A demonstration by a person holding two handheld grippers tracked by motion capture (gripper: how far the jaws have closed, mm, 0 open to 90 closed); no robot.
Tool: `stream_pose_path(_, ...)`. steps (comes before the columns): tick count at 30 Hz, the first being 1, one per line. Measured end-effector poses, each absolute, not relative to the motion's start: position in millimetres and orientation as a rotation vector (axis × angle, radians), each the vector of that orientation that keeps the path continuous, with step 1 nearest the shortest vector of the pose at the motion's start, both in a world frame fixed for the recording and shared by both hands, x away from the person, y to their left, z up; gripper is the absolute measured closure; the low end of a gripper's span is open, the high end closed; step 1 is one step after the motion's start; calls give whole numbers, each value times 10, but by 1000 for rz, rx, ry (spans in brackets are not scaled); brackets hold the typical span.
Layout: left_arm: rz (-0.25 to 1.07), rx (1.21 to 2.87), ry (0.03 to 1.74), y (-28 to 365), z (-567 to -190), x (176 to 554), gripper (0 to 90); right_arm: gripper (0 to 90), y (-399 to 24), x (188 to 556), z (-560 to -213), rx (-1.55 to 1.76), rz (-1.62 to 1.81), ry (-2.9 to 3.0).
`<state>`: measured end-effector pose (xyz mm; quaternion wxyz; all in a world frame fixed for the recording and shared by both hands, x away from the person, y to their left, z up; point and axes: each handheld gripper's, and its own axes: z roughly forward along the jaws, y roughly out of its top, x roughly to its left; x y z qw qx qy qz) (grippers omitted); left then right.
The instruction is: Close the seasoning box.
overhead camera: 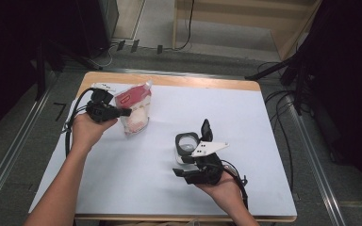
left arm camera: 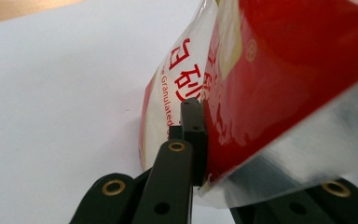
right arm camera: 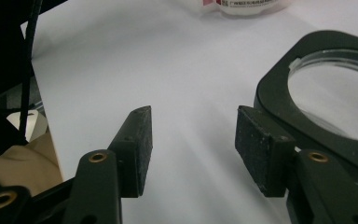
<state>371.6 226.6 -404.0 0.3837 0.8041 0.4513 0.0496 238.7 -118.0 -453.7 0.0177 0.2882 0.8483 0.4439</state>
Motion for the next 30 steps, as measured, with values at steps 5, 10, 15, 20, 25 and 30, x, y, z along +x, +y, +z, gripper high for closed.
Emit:
stream_pose_path(5, 108, 2071, 1164, 2247, -3987, 3773, 900, 461, -1087, 2416, -4494, 876, 1372, 2645)
stream_pose_path(10, 72, 2066, 1174, 2245, -3915, 3789, 900, 459, -998, 2458, -4443, 887, 1399, 2633)
stream_pose_path(15, 28, 2075, 1154, 2252, -3855, 3753, 900, 459, -905, 2506, -4418, 872, 1396, 2625)
stream_pose_path(20, 2, 2067, 1131, 2230, -3788, 3686, 900, 458, -819, 2540, -4420, 854, 1400, 2621)
stream_pose_path(25, -21, 2054, 1098, 2233, -3697, 3612, 900, 459, -731, 2540, -4450, 848, 1412, 2625)
stream_pose_path(30, -43, 2045, 1063, 2245, -3609, 3531, 900, 461, -638, 2525, -4494, 835, 1414, 2614)
